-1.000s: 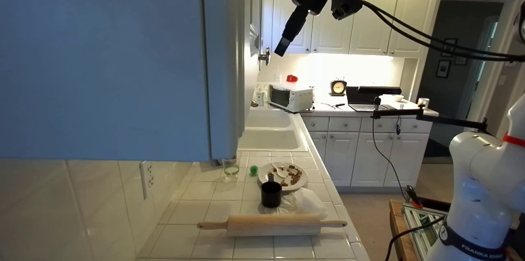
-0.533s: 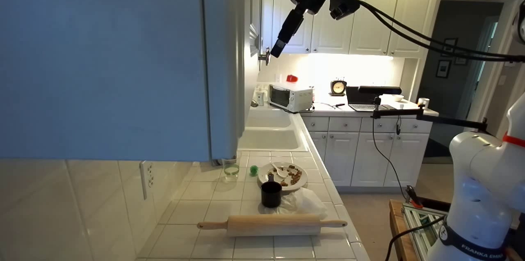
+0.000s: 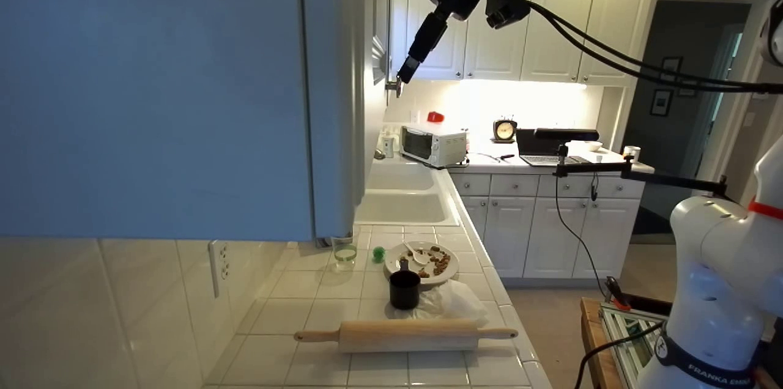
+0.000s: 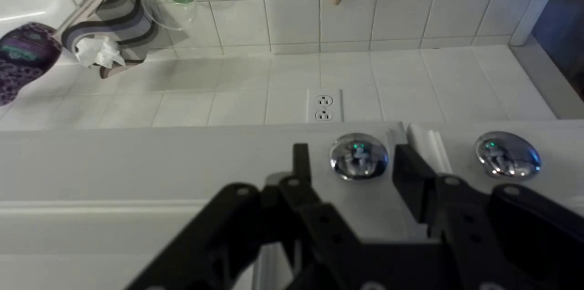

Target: Open the right cabinet door.

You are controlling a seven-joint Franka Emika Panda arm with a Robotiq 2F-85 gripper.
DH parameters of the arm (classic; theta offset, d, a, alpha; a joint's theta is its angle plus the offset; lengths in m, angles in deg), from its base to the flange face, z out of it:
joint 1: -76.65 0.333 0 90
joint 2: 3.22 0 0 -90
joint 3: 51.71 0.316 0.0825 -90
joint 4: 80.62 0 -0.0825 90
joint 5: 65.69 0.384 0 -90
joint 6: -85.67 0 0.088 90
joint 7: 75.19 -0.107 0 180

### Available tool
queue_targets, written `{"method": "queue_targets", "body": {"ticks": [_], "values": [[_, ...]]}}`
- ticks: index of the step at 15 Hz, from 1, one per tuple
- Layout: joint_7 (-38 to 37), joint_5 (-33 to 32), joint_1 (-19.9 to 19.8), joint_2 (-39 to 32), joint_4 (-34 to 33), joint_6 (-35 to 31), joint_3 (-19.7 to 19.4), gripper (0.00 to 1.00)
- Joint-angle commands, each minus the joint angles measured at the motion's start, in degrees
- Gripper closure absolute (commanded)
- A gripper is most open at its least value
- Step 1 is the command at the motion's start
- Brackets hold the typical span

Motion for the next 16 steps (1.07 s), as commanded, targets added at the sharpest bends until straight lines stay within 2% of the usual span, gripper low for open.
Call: {"method": "queue_targets", "body": {"ticks": [1, 6, 7, 8, 11, 16], "values": [[4.1, 2.0, 0.6, -2.4, -2.5, -0.4, -1.0, 0.47], [7.2, 4.8, 1.0, -3.4, -2.4, -1.2, -1.4, 0.51], [7.6, 5.2, 1.0, -3.5, -2.4, -1.1, -1.5, 0.55], [7.9, 5.4, 0.9, -3.5, -2.4, -1.0, -1.5, 0.7], [7.9, 5.5, 0.6, -3.2, -2.3, -0.7, -1.5, 0.9], [7.4, 5.5, 0.6, -3.1, -2.3, 0.2, -1.2, 0.9]]}}
